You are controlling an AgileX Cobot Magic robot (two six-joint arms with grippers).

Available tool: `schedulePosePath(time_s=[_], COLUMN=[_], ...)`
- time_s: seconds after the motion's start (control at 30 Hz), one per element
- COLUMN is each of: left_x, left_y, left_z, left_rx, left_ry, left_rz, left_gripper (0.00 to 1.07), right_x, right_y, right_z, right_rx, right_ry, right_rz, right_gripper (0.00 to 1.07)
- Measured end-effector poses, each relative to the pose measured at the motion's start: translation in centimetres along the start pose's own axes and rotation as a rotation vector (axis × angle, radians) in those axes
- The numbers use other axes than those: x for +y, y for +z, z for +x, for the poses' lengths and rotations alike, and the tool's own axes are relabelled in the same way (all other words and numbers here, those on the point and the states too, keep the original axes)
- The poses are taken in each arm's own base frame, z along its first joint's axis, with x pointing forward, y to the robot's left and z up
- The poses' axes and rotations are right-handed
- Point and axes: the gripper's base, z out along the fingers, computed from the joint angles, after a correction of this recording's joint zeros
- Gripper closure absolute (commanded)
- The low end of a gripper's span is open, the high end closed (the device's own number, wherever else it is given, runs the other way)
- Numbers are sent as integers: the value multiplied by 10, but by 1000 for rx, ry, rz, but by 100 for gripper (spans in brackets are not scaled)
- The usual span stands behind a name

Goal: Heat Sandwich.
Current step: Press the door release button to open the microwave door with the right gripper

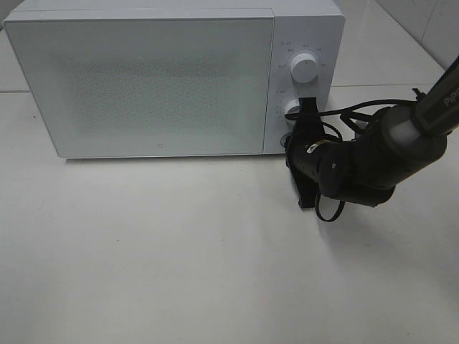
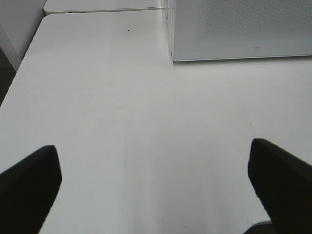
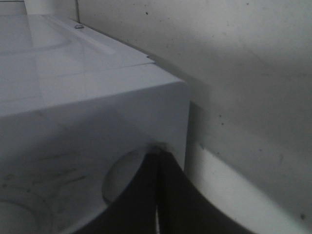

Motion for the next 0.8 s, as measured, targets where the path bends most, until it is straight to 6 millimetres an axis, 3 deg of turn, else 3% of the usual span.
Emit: schedulePosePath(time_s=[0.8], left_x=[0], left_y=[0], left_z=[0], left_rx=[0], left_ry=[0], left_rz=[0], left_gripper=[5], right_x=[11], right_y=[-7], right_z=[0], right_rx=[0], right_ry=[2], right_rz=[-57], right_gripper=[107])
